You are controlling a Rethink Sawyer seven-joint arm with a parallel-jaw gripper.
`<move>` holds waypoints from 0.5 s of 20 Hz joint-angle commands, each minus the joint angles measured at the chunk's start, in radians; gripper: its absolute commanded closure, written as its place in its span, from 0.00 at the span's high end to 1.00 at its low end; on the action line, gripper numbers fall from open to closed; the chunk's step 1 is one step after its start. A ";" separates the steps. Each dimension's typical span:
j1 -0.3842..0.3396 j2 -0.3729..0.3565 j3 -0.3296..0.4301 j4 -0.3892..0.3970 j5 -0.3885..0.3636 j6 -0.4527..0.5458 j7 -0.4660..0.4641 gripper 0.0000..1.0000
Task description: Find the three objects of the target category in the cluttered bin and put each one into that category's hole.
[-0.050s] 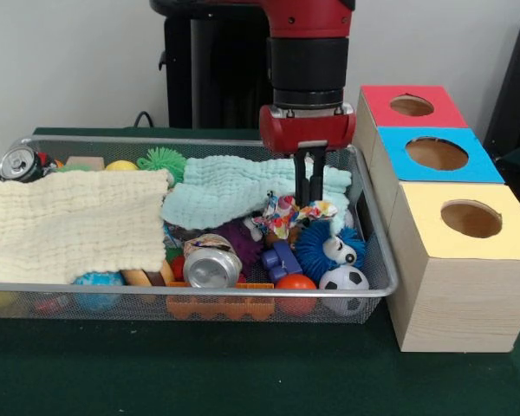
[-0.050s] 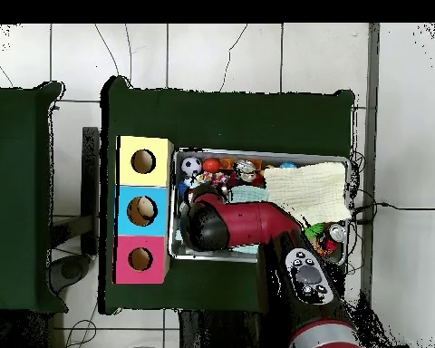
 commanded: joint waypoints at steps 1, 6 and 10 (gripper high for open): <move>0.004 -0.052 0.035 0.082 0.073 0.137 0.149 0.00; 0.039 -0.071 0.014 0.093 0.100 0.148 0.164 0.00; 0.056 -0.083 0.006 0.099 0.120 0.161 0.164 0.00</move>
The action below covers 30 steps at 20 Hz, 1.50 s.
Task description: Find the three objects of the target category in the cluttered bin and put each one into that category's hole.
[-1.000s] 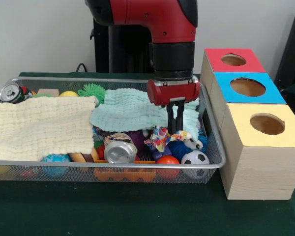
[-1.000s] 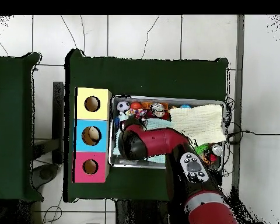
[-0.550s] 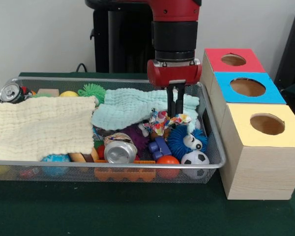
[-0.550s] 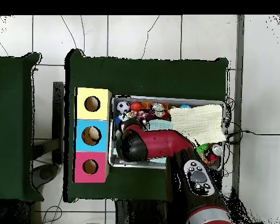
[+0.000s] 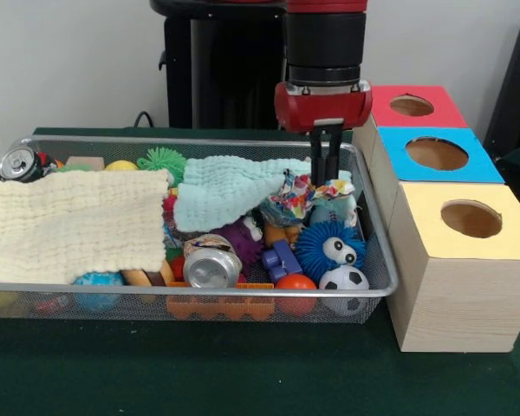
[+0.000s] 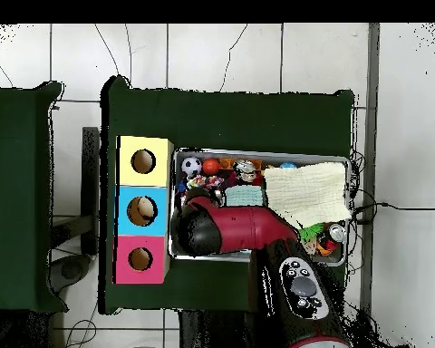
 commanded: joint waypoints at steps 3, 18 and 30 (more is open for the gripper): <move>0.040 -0.033 0.001 0.053 0.075 0.145 0.161 0.00; 0.092 -0.078 -0.027 0.047 0.148 0.254 0.162 0.00; 0.104 -0.091 -0.029 0.046 0.181 0.286 0.150 0.00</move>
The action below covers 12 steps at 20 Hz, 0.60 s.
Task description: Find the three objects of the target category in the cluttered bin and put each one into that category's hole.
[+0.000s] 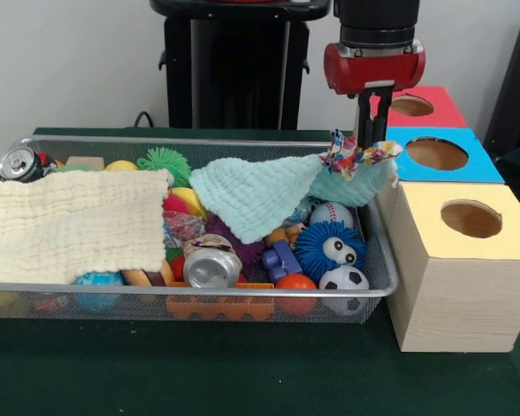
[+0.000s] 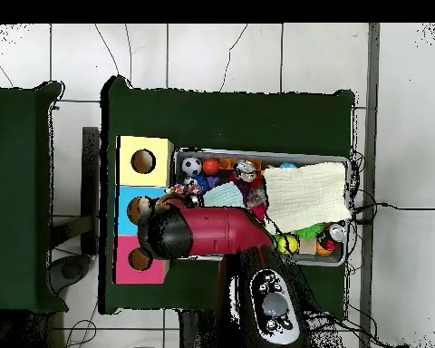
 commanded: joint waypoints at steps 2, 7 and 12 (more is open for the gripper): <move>-0.005 -0.011 0.002 0.031 0.042 0.126 0.144 0.00; 0.012 -0.036 -0.016 0.023 0.044 0.172 0.148 0.00; 0.047 -0.051 -0.023 0.012 0.074 0.229 0.187 0.00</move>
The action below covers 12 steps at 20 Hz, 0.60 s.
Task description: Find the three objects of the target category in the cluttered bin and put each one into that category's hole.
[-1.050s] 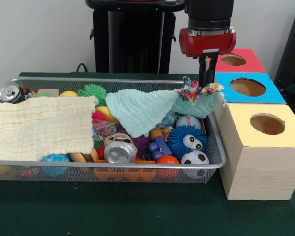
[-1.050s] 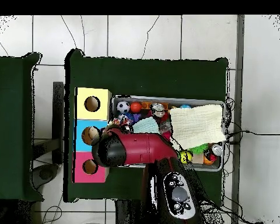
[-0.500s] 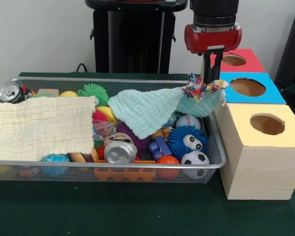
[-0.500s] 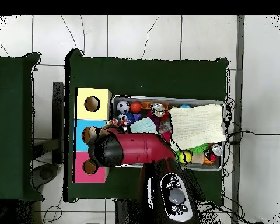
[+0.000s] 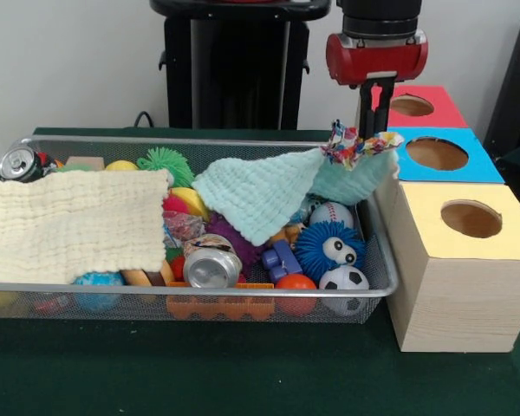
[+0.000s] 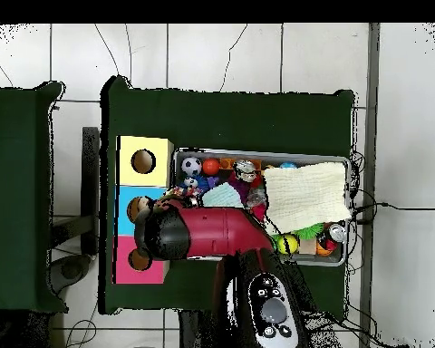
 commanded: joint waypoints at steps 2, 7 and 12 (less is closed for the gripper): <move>0.056 -0.031 -0.025 0.006 0.067 0.188 0.204 0.00; 0.098 -0.030 -0.053 -0.015 0.083 0.216 0.225 0.00; 0.145 -0.022 -0.082 -0.045 0.104 0.240 0.252 0.00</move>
